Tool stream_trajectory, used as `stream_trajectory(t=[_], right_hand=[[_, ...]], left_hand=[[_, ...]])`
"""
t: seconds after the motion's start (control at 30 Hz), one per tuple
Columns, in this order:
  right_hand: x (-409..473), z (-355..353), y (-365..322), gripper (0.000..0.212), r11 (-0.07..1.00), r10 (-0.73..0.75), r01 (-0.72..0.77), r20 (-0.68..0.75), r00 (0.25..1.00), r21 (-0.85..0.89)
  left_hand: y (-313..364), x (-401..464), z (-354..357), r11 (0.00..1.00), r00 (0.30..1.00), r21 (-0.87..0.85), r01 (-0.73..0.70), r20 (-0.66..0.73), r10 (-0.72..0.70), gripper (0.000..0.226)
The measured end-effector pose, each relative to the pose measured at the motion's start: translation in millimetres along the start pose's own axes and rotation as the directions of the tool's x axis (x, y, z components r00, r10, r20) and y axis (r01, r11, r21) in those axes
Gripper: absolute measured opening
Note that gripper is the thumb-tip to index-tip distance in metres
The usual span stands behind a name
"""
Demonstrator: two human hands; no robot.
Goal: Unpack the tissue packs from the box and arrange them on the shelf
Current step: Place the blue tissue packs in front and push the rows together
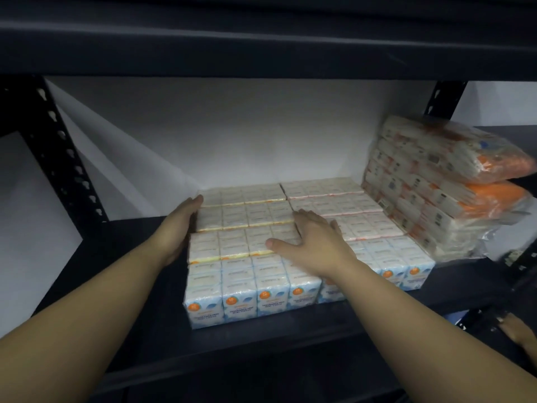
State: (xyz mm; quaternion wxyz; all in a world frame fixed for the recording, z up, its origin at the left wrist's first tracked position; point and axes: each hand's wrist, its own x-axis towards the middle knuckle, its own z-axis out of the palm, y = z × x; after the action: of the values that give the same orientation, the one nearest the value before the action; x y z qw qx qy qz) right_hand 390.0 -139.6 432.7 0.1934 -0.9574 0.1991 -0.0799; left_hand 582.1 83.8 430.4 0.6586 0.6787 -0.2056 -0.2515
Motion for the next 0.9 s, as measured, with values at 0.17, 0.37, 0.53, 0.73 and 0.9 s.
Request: stream_trajectory(t=[0.17,0.37,0.53,0.73,0.9], right_hand=[[0,-2,1,0.106,0.992,0.024,-0.015,-0.074,0.997,0.125],[-5,-4,1,0.107,0.998,-0.001,0.003,-0.027,1.000,0.070],[-9,-17,-6,0.097,0.971,0.038,-0.033,-0.015,0.999,0.236],[-20,-43,13,0.094,0.961,-0.001,0.001,0.000,1.000,0.278],[-42,-49,51,0.100,0.997,-0.023,0.028,0.076,0.997,-0.069]], left_hand=[[-16,-27,1,0.999,0.954,-0.024,-0.043,-0.298,0.034,0.071],[-25,-57,23,1.000,0.989,-0.014,-0.027,-0.143,0.024,0.076],[-27,-68,26,0.999,0.963,-0.050,0.016,-0.266,-0.028,0.092],[-27,-100,27,0.998,0.998,-0.025,-0.058,-0.022,0.058,0.054],[-25,-99,31,0.996,0.996,-0.025,-0.081,-0.046,0.079,0.059]])
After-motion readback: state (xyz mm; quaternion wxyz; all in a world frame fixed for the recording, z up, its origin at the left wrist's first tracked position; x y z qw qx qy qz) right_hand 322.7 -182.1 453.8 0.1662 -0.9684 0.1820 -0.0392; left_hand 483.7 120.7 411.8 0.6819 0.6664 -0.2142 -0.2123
